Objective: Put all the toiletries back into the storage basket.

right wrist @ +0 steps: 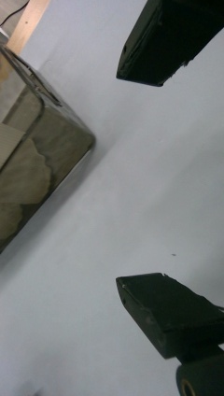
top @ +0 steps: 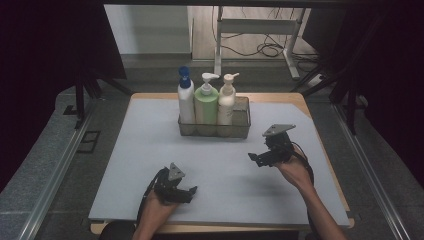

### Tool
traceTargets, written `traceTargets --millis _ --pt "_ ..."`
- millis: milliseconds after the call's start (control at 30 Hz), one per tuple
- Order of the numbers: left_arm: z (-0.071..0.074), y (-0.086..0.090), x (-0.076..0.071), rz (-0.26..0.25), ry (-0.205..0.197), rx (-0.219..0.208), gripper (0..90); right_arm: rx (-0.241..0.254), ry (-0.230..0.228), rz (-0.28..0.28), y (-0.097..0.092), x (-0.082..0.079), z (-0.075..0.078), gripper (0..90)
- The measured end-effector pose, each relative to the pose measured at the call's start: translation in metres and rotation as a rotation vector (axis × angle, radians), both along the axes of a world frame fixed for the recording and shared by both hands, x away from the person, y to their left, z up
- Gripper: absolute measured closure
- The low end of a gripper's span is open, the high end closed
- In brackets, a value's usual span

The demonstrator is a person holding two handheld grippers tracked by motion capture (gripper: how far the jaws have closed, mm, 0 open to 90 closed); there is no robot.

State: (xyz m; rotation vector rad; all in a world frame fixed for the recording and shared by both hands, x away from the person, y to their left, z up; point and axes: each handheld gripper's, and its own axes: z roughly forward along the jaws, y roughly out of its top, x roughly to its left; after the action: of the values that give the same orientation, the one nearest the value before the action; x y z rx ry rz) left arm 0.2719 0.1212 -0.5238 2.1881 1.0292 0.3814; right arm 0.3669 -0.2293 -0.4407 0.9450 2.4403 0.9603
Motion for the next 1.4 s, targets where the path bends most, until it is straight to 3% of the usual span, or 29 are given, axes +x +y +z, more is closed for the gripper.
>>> traceTargets --millis 467,900,1400 --pt "0.000 0.000 0.000 0.001 0.000 0.000 12.6 -0.015 -0.006 -0.002 -0.020 -0.019 -0.012 0.0" --pt "0.000 0.000 0.000 0.001 0.000 0.000 12.6 -0.029 0.009 -0.024 -0.036 -0.034 -0.043 0.0" --pt "0.000 0.000 0.000 0.002 -0.001 0.000 12.6 -0.010 0.063 -0.018 -0.043 -0.048 -0.078 0.0"
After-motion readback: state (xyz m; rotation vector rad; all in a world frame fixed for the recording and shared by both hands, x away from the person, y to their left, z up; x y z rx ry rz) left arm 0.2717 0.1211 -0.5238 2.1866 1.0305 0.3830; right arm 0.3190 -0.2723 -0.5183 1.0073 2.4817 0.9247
